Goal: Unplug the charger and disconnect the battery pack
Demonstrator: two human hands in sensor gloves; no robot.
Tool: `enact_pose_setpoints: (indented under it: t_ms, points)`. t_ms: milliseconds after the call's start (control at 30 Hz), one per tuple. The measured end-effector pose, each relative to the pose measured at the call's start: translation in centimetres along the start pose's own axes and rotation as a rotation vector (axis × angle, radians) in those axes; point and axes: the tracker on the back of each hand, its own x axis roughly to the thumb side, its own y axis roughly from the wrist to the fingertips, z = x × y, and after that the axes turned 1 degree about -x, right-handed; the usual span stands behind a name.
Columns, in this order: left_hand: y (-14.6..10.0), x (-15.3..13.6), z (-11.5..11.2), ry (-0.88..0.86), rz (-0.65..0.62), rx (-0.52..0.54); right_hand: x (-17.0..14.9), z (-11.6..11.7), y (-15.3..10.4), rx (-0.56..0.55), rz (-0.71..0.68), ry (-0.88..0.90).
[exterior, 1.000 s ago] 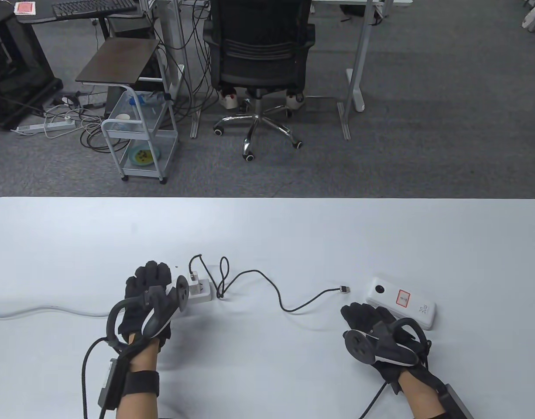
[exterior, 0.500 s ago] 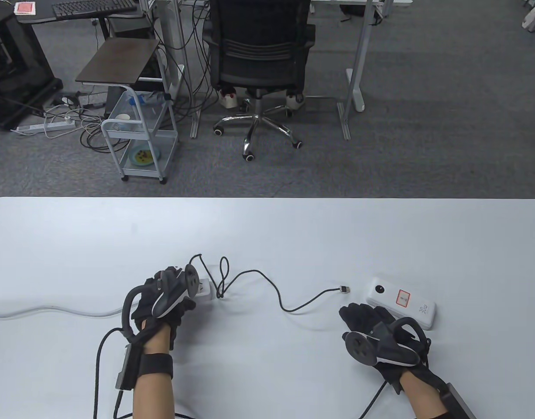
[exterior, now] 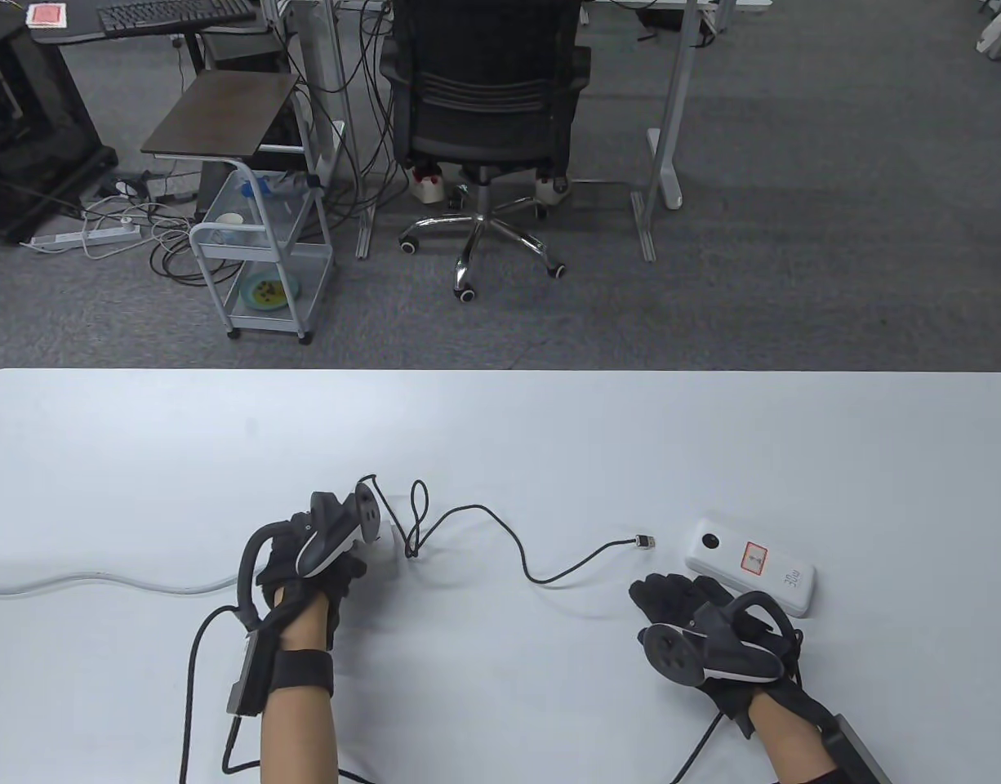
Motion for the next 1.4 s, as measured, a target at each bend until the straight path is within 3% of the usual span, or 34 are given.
enact_pose_setpoints:
  t_ms: [133,300,567,733,1400]
  points:
    - [-0.9,0.3,0.1,0.013,-0.010,0.120,-0.1,-0.3,-0.2,-0.016,-0.003,0.006]
    - [-2.2,0.3,1.5,-0.043,-0.054,0.102,-0.2,-0.1,-0.1,-0.006,0.002,0.017]
    - [-5.3,0.5,4.6,-0.165,-0.193,-0.010,0.1,0.0,-0.6,0.008,0.008,-0.021]
    - [-7.7,2.0,5.4,-0.127,-0.239,0.014,0.0,-0.3,-0.9,-0.007,0.011,-0.021]
    - [-14.9,11.0,2.0,-0.098,-0.564,0.051,-0.3,-0.3,-1.0,0.011,0.029,-0.022]
